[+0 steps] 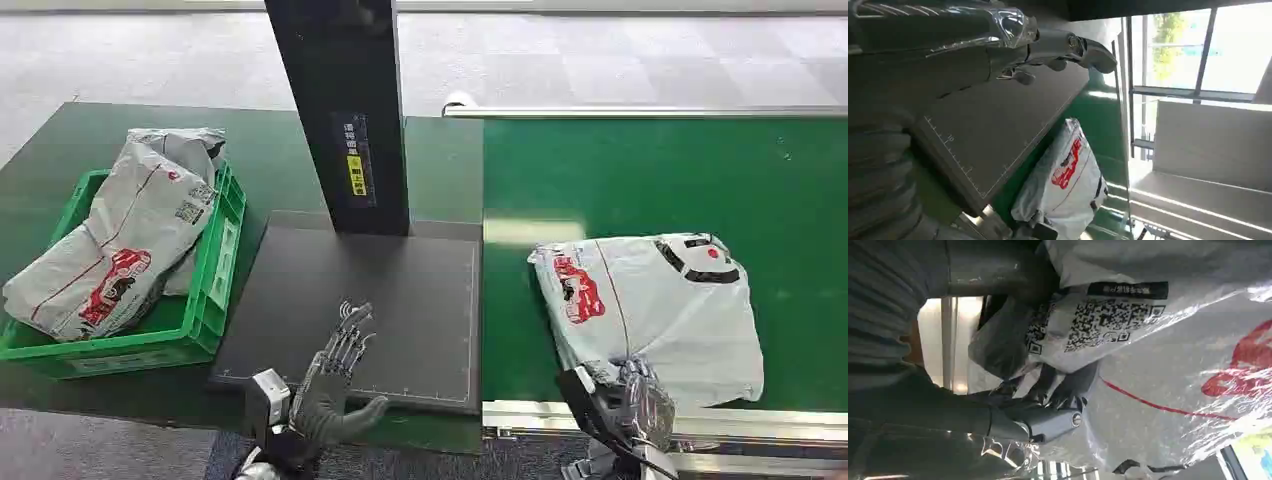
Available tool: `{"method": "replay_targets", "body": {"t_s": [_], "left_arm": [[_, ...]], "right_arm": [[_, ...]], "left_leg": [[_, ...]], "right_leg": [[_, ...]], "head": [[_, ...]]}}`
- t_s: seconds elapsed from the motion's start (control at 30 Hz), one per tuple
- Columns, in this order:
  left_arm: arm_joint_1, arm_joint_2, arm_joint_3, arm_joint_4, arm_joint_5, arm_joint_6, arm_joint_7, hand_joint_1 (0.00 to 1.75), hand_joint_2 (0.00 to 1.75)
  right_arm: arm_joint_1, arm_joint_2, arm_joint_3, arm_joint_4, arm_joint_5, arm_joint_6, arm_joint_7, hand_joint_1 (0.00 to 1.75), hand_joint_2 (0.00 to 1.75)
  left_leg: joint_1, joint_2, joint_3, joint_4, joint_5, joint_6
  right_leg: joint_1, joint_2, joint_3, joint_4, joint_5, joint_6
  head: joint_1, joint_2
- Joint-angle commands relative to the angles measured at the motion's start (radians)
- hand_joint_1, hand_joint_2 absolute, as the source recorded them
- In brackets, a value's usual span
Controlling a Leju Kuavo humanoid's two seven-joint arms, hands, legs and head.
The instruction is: Moved the parcel from conveyor to table for the left to box.
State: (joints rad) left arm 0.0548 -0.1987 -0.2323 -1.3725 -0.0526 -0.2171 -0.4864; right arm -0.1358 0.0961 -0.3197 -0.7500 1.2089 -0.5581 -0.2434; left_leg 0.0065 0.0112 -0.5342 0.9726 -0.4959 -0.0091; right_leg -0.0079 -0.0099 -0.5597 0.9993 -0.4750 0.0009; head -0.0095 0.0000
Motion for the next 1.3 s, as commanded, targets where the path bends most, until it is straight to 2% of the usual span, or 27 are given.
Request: {"method": "replay_targets", "body": {"t_s": [0.03,0.13,0.57,0.63,0.73,0.8,0.9,0.97,1.03,1.13,1.3], "left_arm": [[-0.014,0.004,0.017,0.037,-0.008,-0.008,0.006,0.0,1.75],[-0.012,0.008,0.017,0.039,-0.012,-0.009,0.004,0.0,1.75],[-0.012,0.008,0.017,0.039,-0.012,-0.009,0.004,0.0,1.75],[-0.007,0.009,0.019,0.038,-0.014,-0.004,-0.003,0.0,1.75],[0.0,0.01,0.027,0.026,-0.022,0.018,-0.016,0.0,1.75],[0.01,0.015,0.05,-0.004,-0.018,0.038,-0.028,0.0,1.75],[0.032,0.027,0.097,-0.057,-0.03,0.07,-0.046,0.0,1.75],[0.04,0.032,0.134,-0.077,-0.044,0.086,-0.061,0.0,1.75],[0.035,0.034,0.184,-0.089,-0.059,0.091,-0.077,0.0,1.75],[0.022,0.034,0.243,-0.108,-0.079,0.094,-0.089,0.0,1.75],[0.016,0.038,0.339,-0.167,-0.088,0.114,-0.087,0.0,1.75]], "right_arm": [[-0.02,0.005,0.016,0.033,-0.041,0.014,-0.021,1.75,1.75],[0.002,0.016,0.039,-0.028,-0.08,0.043,-0.037,1.75,1.75],[0.002,0.016,0.039,-0.028,-0.08,0.043,-0.037,1.75,1.75],[0.016,0.024,0.052,-0.073,-0.113,0.054,-0.062,1.75,1.75],[0.084,0.065,0.071,-0.292,-0.327,0.165,-0.169,1.75,1.75],[0.176,0.083,0.118,-0.566,-0.465,0.234,-0.211,1.75,1.75],[0.285,0.071,0.209,-0.927,-0.603,0.33,-0.254,1.75,1.75],[0.307,0.048,0.269,-1.05,-0.652,0.375,-0.273,1.75,1.75],[0.29,0.031,0.327,-1.116,-0.691,0.405,-0.305,1.75,1.75],[0.228,0.01,0.392,-1.119,-0.731,0.445,-0.323,1.75,1.75],[0.07,-0.051,0.51,-1.001,-0.862,0.569,-0.298,1.75,1.75]], "left_leg": [[0.0,0.0,0.001,-0.001,0.001,0.0],[0.0,0.0,0.0,-0.001,0.001,0.0],[0.0,-0.001,0.001,-0.001,0.001,0.0],[0.0,-0.001,0.0,-0.001,0.0,0.0],[0.0,0.0,0.0,-0.001,0.0,0.0],[0.0,0.0,0.0,0.0,0.0,0.0],[-0.001,-0.001,-0.002,0.001,0.0,0.0],[-0.001,-0.001,-0.003,0.001,-0.001,0.0],[-0.001,0.0,-0.003,0.0,0.0,0.0],[0.0,0.005,-0.003,0.001,0.0,0.0],[0.0,0.006,-0.002,0.0,0.0,0.0]], "right_leg": [[0.0,0.001,0.001,-0.002,0.001,0.0],[0.0,0.001,0.001,-0.001,0.001,0.0],[0.0,0.001,0.001,-0.001,0.001,0.0],[0.0,0.001,0.0,-0.001,0.0,0.0],[0.0,0.001,0.0,0.0,0.0,0.0],[0.0,0.001,-0.001,0.0,0.0,0.0],[-0.001,0.001,-0.003,0.002,-0.001,0.0],[-0.001,0.002,-0.004,0.003,-0.001,0.0],[-0.001,0.002,-0.003,0.002,0.0,0.0],[0.0,0.006,-0.005,0.002,0.001,0.0],[0.0,0.006,-0.003,0.001,0.002,0.0]], "head": [[0.0,0.0],[0.0,0.0],[0.0,0.0],[0.0,0.0],[0.0,0.0],[0.0,0.0],[0.0,0.0],[0.0,0.0],[0.0,0.0],[0.0,0.0],[0.0,0.0]]}}
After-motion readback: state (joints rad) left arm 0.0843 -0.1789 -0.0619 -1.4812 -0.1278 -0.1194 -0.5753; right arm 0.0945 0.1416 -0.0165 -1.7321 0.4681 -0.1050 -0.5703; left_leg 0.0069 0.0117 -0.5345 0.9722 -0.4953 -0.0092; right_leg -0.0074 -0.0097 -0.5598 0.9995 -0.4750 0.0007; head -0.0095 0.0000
